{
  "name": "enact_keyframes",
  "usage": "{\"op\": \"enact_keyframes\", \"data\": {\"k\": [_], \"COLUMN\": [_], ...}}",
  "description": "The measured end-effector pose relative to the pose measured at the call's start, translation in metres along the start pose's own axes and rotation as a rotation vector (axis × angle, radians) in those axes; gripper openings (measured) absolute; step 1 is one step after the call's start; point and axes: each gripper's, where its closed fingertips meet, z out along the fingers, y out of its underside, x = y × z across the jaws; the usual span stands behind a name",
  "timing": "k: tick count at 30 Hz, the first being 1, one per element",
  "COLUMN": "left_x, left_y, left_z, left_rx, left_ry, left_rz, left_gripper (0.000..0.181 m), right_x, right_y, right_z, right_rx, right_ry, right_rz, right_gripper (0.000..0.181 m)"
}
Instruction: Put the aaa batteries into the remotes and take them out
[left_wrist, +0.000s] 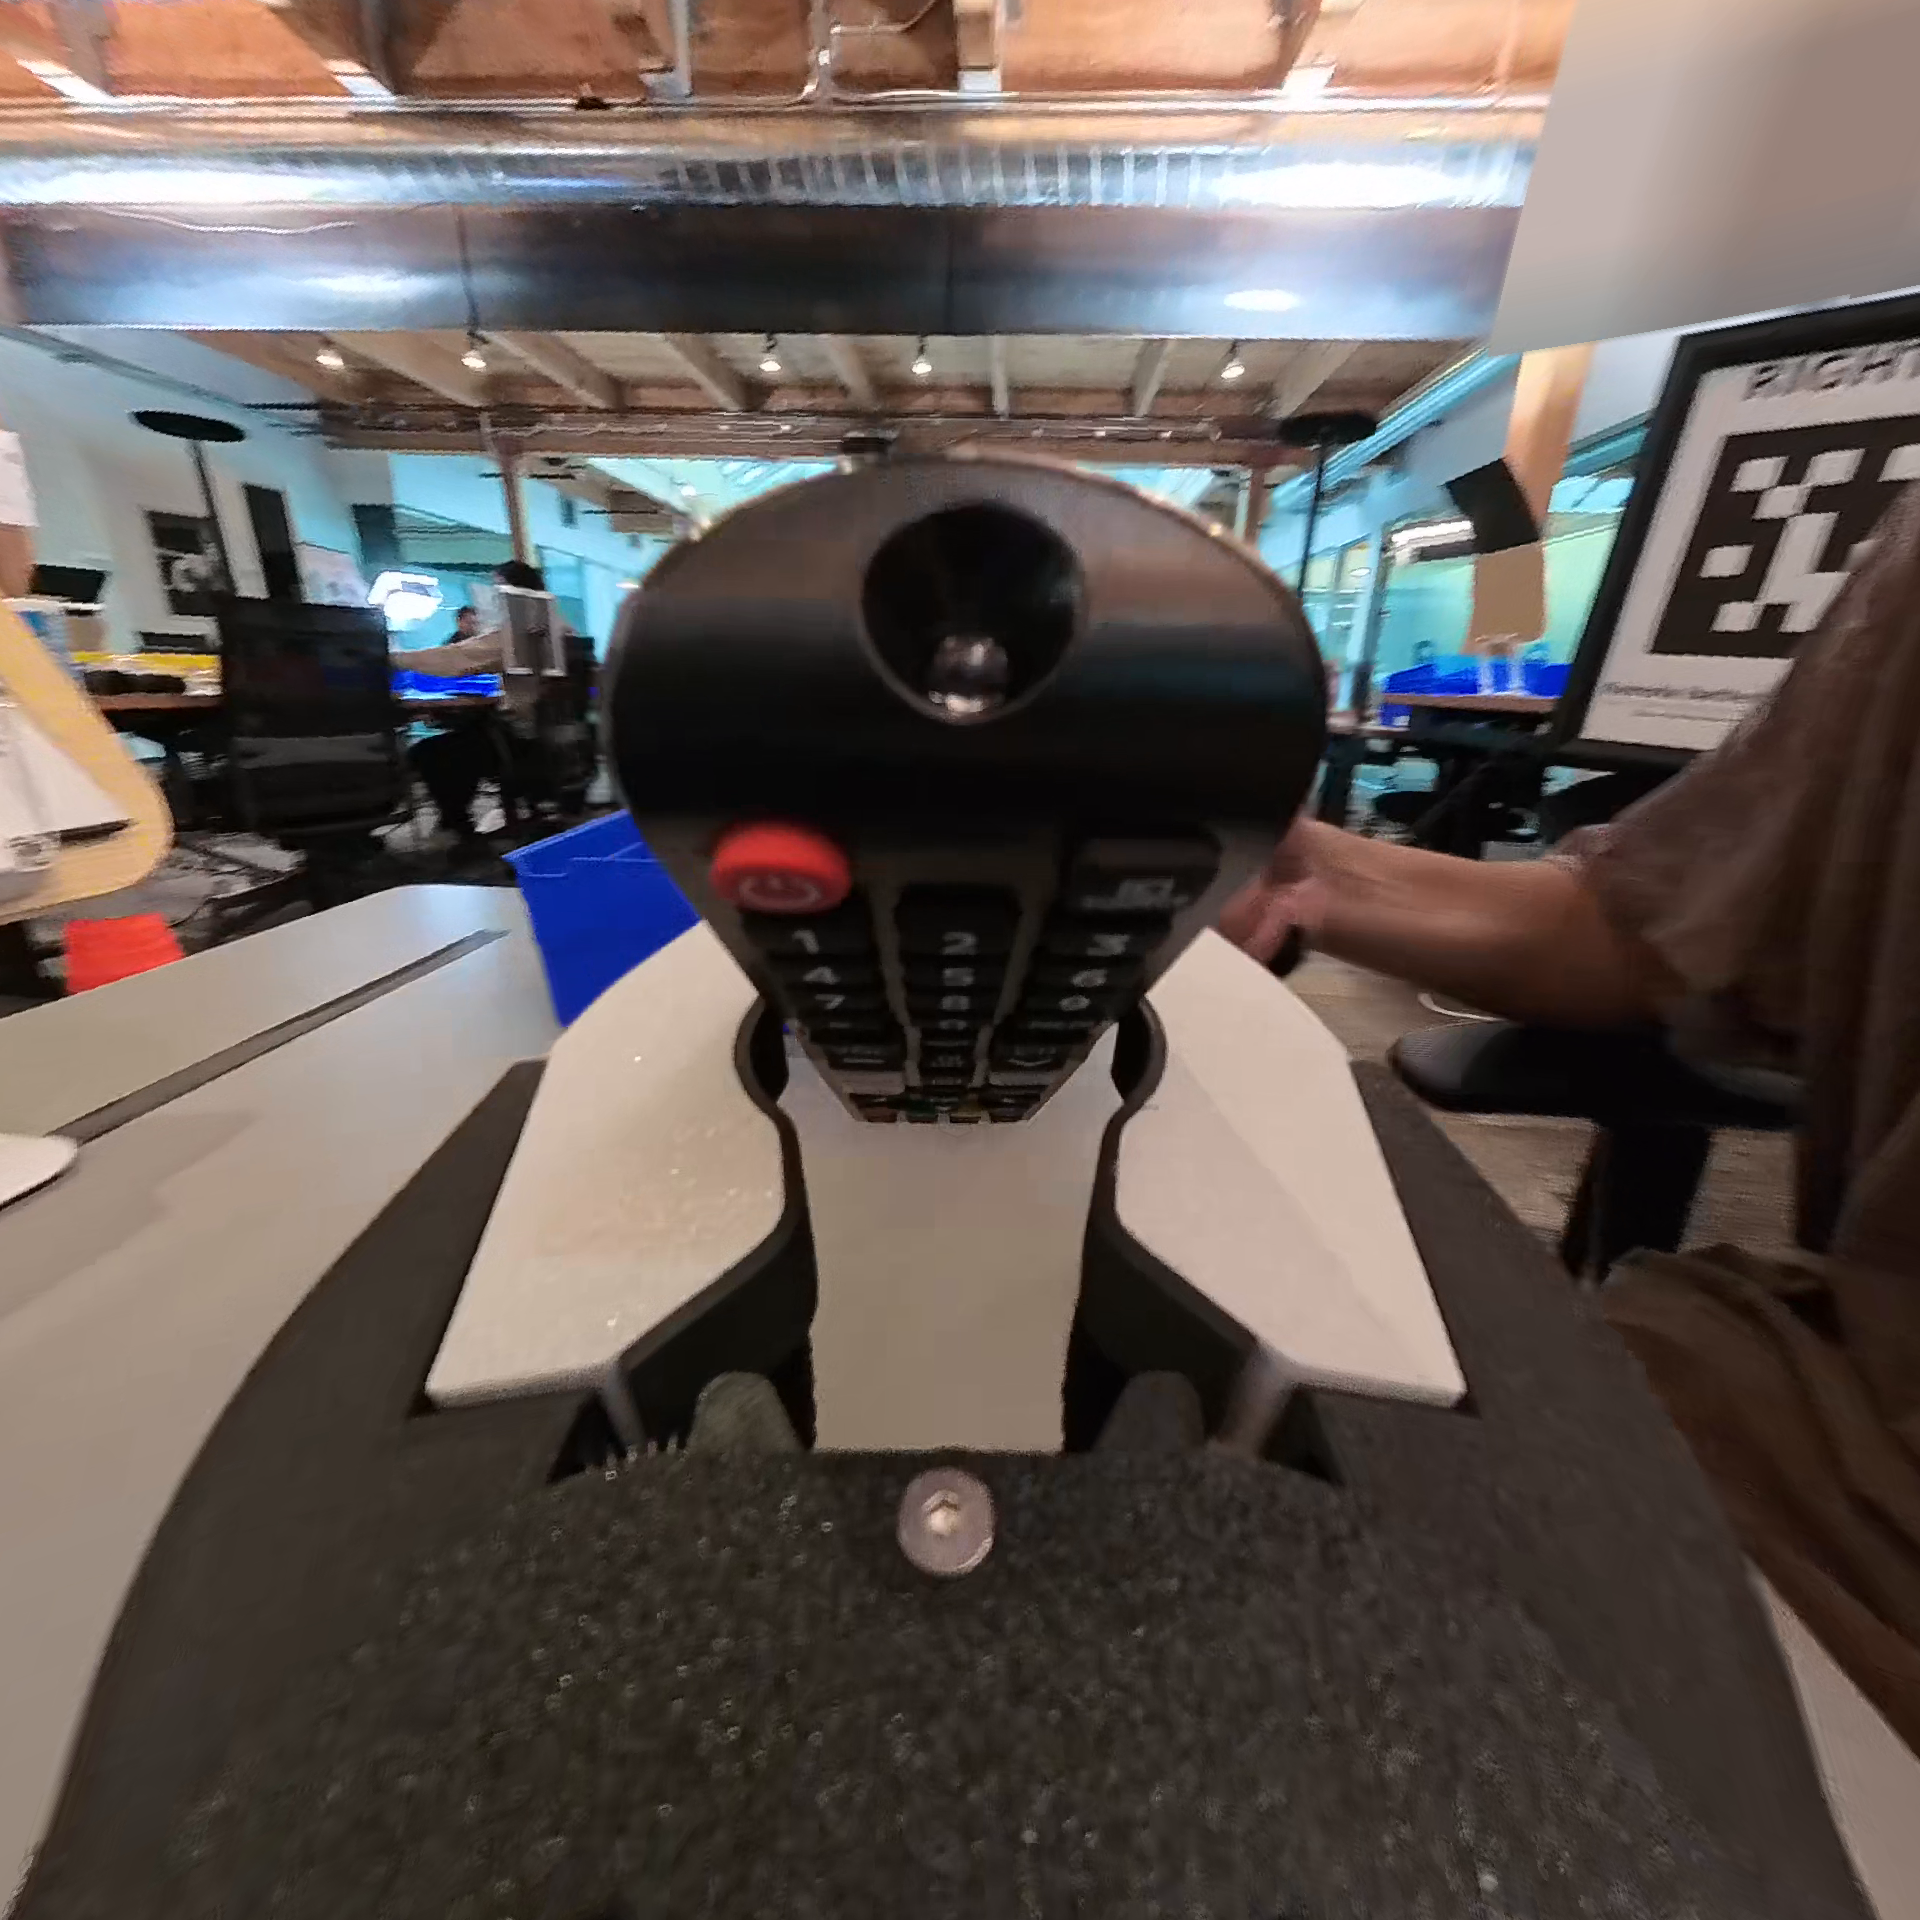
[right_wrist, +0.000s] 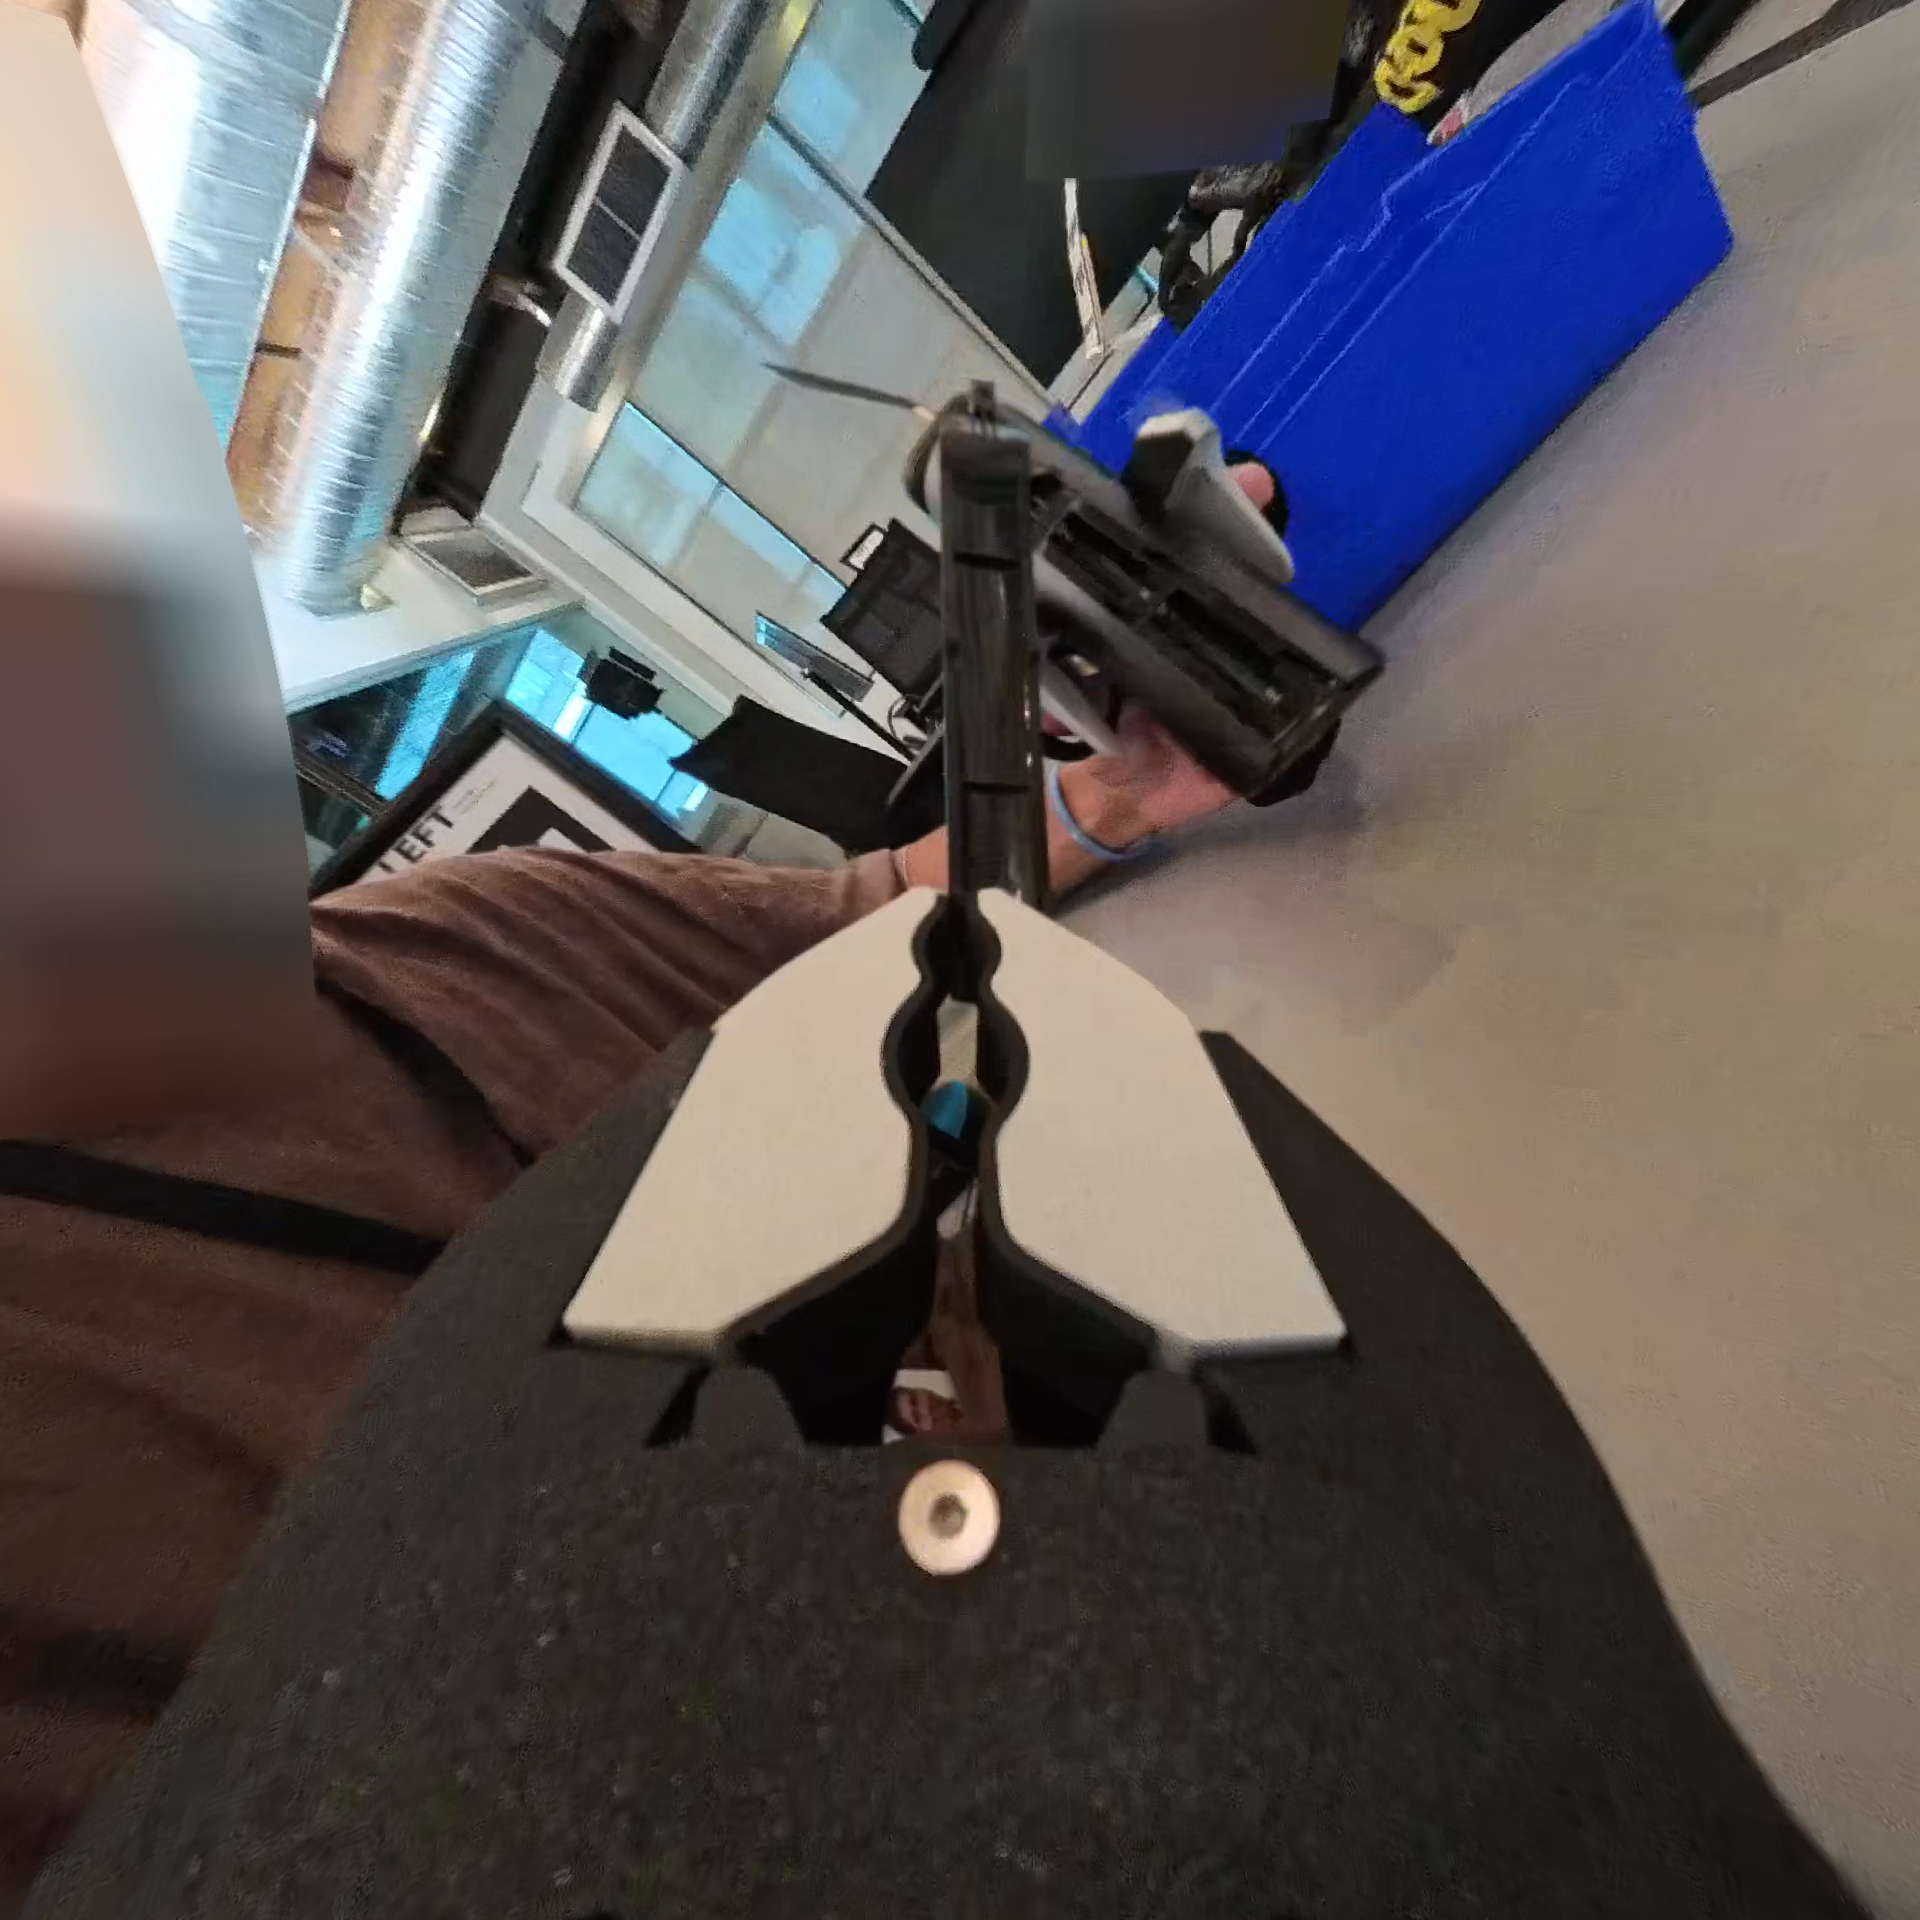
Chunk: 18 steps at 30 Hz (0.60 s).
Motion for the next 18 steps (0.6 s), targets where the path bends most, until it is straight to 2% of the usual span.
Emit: {"op": "enact_keyframes", "data": {"k": [3, 6, 10, 12, 18], "left_x": [0.008, 0.005, -0.002, -0.001, -0.022], "left_y": [-0.001, 0.001, -0.003, -0.008, -0.001], "left_z": [0.002, 0.003, -0.001, -0.004, -0.006], "left_rx": [0.006, 0.012, 0.057, 0.079, 0.083], "left_ry": [0.04, 0.037, 0.043, 0.077, 0.022], "left_rz": [-0.025, -0.067, -0.153, -0.202, -0.341], "left_gripper": [0.061, 0.061, 0.061, 0.061, 0.061], "right_x": [0.027, 0.037, 0.05, 0.05, 0.031], "right_y": [-0.008, -0.027, -0.035, -0.037, -0.065], "right_z": [0.006, 0.01, 0.011, 0.013, 0.009], "right_rx": [-0.104, -0.139, -0.327, -0.399, -0.404], "right_ry": [0.21, 0.411, 0.687, 0.744, 0.979], "right_rz": [-0.246, -0.727, -1.288, -1.42, -1.85], "right_gripper": [0.001, 0.001, 0.001, 0.001, 0.001]}}
